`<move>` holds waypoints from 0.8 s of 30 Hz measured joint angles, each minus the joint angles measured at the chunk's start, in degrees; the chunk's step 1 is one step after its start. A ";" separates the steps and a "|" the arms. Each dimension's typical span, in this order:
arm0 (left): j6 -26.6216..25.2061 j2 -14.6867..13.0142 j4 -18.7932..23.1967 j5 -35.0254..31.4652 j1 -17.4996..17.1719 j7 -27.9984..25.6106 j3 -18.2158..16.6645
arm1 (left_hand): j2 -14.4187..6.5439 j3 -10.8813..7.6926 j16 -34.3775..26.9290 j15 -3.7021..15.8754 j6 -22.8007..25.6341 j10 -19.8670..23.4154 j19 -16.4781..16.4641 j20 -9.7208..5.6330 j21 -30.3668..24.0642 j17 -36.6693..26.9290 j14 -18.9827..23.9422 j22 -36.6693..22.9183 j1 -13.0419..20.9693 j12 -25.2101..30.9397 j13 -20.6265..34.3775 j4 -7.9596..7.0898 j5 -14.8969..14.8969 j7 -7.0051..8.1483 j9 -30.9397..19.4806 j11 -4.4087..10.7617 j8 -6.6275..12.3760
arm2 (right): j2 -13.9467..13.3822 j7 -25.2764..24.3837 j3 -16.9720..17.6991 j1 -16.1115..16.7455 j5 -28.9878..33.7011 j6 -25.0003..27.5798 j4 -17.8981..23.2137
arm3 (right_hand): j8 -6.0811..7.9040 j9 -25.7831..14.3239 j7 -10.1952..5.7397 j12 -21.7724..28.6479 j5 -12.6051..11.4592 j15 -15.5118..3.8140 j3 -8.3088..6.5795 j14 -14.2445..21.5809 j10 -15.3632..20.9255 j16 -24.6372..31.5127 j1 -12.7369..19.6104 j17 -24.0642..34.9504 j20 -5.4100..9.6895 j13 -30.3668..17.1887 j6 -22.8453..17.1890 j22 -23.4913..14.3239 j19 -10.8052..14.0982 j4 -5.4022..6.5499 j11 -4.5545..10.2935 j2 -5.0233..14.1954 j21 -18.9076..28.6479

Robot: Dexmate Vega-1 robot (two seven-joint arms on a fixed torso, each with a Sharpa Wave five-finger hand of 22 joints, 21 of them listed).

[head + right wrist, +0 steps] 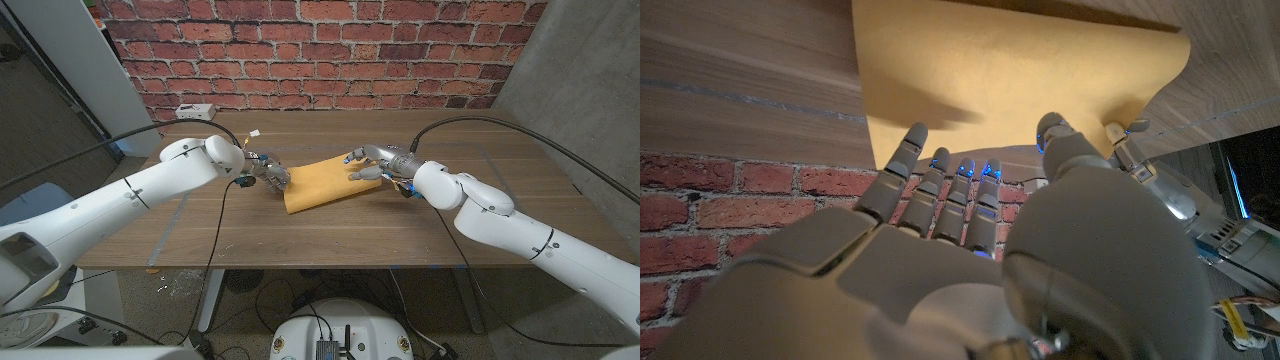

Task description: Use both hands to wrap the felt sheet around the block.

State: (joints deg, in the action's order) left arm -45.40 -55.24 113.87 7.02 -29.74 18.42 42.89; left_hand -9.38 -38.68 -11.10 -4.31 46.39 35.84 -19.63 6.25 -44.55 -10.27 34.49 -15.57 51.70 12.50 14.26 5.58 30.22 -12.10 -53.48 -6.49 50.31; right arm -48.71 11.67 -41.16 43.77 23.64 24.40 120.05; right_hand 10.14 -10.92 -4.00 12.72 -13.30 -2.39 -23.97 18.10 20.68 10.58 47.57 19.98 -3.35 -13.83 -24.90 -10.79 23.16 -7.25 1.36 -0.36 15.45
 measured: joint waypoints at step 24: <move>-2.85 0.20 0.87 0.34 -0.51 -3.48 -0.52 | -0.21 0.35 0.00 0.00 -2.77 -0.41 0.31 0.31 -1.87 0.01 0.00 -0.28 -1.64 0.01 0.27 -1.20 0.33 -0.10 0.86 -0.38 -1.01 | 5.43 11.62 -9.25 -9.72 6.28 5.98 -8.47 | 0.00 -0.01 -0.41 -1.29 0.40 0.34 -0.96 -4.73 -3.42 -0.22 0.39 -2.36 -0.55 0.53 3.83 0.13 -1.90 -0.96 0.47 -0.39 -1.09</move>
State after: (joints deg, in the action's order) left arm -48.25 -55.04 114.74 7.36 -30.25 14.93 42.37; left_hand -9.59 -38.33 -11.10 -4.31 43.62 35.43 -19.32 6.56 -46.42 -10.26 34.50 -15.85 50.06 12.50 14.53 4.38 30.55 -12.20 -52.62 -6.87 49.30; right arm -43.28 23.29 -50.42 34.05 29.91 30.38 111.58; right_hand 10.15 -10.92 -4.40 11.43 -12.90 -2.06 -24.93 13.37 17.25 10.36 47.97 17.62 -3.91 -13.30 -21.06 -10.66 21.26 -8.21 1.84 -0.75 14.36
